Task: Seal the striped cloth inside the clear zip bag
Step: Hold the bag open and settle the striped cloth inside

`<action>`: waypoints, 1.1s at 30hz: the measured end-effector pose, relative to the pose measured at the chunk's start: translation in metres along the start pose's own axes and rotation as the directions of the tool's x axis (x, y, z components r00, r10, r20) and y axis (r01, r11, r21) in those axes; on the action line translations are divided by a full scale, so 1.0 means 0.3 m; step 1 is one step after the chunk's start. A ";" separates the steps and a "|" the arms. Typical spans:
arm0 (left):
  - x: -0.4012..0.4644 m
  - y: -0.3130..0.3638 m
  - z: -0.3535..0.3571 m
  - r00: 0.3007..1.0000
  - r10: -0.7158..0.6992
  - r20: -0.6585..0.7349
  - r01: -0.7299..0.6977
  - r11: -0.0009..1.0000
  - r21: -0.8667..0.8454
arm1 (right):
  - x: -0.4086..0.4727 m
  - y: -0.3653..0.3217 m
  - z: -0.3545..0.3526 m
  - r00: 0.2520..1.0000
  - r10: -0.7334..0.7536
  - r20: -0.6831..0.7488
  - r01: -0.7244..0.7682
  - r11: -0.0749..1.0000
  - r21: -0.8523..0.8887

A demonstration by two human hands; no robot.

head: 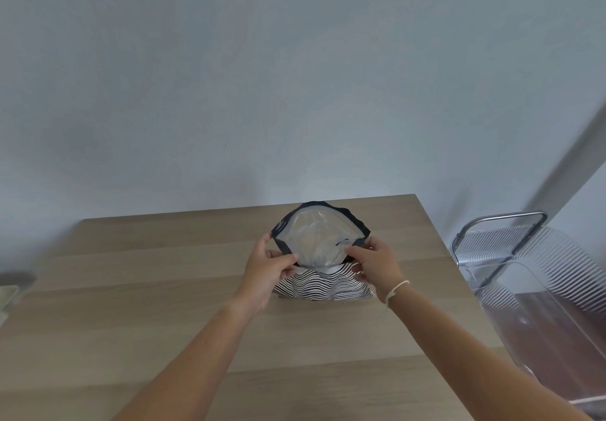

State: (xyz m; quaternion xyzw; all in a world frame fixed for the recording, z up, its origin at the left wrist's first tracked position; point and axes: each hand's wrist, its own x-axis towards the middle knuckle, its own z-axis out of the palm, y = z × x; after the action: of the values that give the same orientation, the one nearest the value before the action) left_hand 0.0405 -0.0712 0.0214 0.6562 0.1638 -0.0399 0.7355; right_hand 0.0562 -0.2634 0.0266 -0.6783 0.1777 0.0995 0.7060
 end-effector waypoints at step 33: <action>0.033 0.125 -0.155 0.981 0.065 -0.184 0.065 0.780 0.623 | 0.002 -0.014 -0.110 0.891 -0.427 0.153 0.452 0.806 -0.383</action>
State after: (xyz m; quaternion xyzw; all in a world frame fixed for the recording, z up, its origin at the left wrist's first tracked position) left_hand 0.0512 -0.0190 0.0502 0.8638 0.2126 -0.0276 0.4560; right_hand 0.0544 -0.2966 0.0296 -0.8298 -0.0299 -0.0114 0.5572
